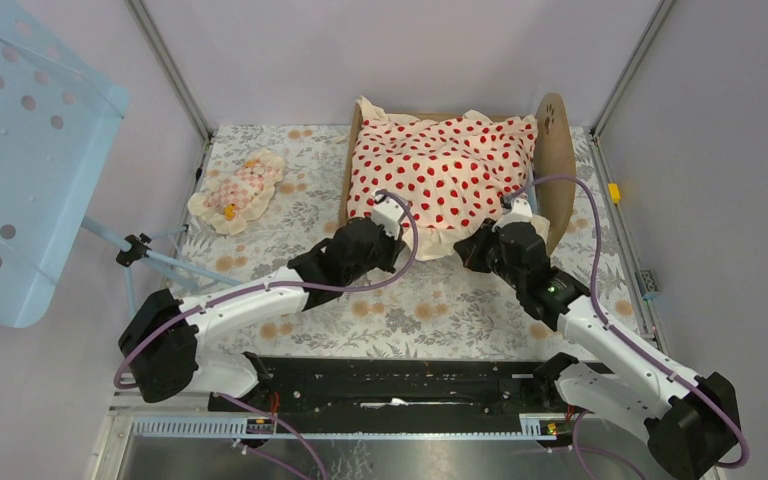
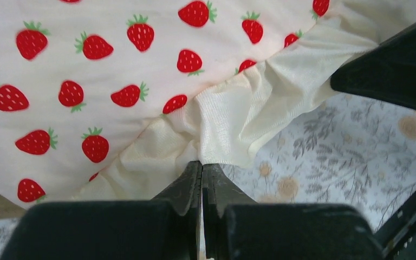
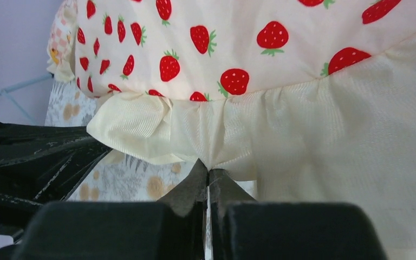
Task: Set up the pet bed
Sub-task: Adjust the mattress on the bed frame.
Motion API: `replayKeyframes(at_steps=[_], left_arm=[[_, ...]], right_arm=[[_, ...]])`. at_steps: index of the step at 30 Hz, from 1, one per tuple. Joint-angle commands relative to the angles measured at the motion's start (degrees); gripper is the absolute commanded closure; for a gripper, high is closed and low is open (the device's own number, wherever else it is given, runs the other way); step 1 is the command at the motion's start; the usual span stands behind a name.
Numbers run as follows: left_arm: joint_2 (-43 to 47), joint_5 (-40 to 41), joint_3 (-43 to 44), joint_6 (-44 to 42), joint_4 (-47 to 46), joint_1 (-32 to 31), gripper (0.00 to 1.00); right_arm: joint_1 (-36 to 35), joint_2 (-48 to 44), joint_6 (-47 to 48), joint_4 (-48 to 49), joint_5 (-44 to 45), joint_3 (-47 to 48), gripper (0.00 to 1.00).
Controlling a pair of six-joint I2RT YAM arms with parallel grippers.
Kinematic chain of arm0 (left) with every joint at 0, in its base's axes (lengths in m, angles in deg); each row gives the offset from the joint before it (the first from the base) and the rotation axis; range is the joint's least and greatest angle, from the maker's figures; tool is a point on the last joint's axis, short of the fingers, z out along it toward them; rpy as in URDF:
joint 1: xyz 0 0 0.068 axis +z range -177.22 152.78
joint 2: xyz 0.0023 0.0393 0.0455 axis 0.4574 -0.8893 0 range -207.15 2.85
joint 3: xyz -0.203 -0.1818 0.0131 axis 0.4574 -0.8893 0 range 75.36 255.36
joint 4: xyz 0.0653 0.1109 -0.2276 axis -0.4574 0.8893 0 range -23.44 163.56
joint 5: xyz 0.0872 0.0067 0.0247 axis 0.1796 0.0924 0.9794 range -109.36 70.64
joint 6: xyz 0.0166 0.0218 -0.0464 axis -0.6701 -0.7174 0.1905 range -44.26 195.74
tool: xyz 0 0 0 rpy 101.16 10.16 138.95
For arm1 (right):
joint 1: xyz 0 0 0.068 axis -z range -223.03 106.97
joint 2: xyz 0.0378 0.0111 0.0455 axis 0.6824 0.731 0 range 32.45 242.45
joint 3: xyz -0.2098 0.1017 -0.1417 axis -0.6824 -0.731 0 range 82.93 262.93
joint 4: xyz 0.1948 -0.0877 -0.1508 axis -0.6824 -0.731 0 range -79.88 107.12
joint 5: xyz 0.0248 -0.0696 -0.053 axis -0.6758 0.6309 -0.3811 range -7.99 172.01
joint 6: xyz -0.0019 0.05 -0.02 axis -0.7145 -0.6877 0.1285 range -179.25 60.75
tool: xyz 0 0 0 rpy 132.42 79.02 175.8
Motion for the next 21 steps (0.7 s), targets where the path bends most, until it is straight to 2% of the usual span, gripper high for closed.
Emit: replayKeyframes(at_steps=[1,2,3,4,5,7,9,11,16,18,21], left_arm=[[1.62,-3.11,0.67,-0.72,8.24,0.16,1.00],[1.29,-3.15,0.74,-0.96,9.82,0.17,0.98],[0.87,-2.98,0.75,-1.09,11.24,0.20,0.92],[0.54,-2.53,0.69,-1.15,12.13,0.19,0.89],[0.50,-1.72,0.47,-1.01,12.96,0.17,0.80],[1.36,0.62,0.20,-0.45,13.51,0.16,0.52],[2.90,3.68,0.29,-0.67,13.37,0.25,0.26],[4.29,5.48,1.42,-1.51,13.95,0.41,0.12],[7.27,4.48,6.77,-1.88,17.16,4.14,0.08],[8.56,0.73,8.17,-1.06,17.71,9.30,0.08],[8.80,-3.62,10.23,-1.10,18.86,16.29,0.08]], right_arm=[[-0.03,-1.21,0.31,-7.01,-5.26,1.78,0.91],[-0.05,-0.95,0.83,-7.84,-5.44,1.62,0.74],[-0.01,-0.53,1.53,-8.74,-5.11,1.59,0.62],[-0.07,-0.04,2.28,-10.35,-3.48,2.06,0.55],[-0.08,0.18,3.15,-11.77,-1.70,2.64,0.48],[-0.06,-0.10,4.97,-14.33,2.42,4.36,0.38],[-0.05,-1.16,7.02,-15.91,6.38,6.29,0.31],[-0.08,-2.11,9.73,-16.84,9.30,8.98,0.29],[-0.01,-1.17,13.46,-23.75,20.33,15.73,0.27],[0.14,-0.26,14.36,-26.58,25.94,18.74,0.23],[0.97,0.72,16.10,-27.84,28.95,22.43,0.18]])
